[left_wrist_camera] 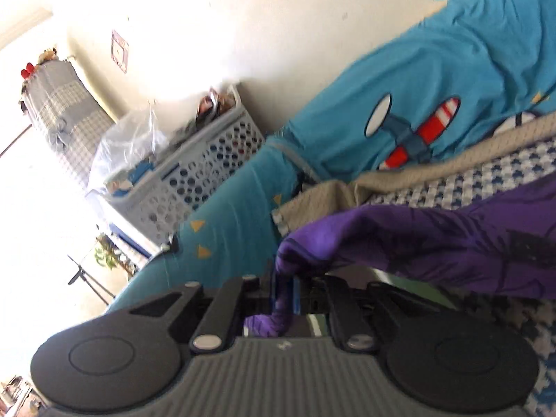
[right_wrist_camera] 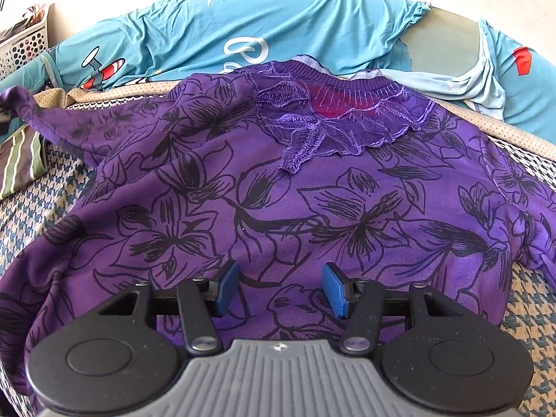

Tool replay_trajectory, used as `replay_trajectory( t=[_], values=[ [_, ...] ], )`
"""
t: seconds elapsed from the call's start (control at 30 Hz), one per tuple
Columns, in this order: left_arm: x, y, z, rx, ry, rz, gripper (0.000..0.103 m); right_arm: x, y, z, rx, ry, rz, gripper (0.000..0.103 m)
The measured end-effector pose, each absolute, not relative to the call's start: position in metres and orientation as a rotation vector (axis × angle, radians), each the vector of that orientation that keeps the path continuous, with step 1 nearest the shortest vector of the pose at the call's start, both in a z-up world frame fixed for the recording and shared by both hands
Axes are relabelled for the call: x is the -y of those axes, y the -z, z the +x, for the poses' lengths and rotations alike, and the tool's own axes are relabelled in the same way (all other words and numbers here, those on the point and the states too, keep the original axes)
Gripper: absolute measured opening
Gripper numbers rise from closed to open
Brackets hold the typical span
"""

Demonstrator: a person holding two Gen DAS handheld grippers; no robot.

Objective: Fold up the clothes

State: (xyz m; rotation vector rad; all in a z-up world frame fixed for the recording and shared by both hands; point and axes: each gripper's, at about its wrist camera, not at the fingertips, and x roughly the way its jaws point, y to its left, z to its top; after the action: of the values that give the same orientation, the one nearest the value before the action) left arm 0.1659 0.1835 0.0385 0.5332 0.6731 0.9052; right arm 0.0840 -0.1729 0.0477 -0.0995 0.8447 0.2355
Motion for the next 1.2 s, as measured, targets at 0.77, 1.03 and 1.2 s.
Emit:
replay_trajectory(
  t=[0.77,1.03,1.2],
  values=[
    [-0.283,-0.100,0.078,-0.778,-0.792,-0.233,0.075,0.168,-0.046,0.083,-0.850,-0.231,-0.125,0.053],
    [-0.295,-0.099,0.073,-0.718,-0.495,-0.605,0.083,0.158,-0.041,0.080,-0.844,-0.236,-0.184,0.058],
    [-0.299,-0.073,0.084,-0.758,-0.452,-0.749,0.082,0.154,-0.037,0.079,-0.842,-0.237,-0.212,0.060]
  ],
)
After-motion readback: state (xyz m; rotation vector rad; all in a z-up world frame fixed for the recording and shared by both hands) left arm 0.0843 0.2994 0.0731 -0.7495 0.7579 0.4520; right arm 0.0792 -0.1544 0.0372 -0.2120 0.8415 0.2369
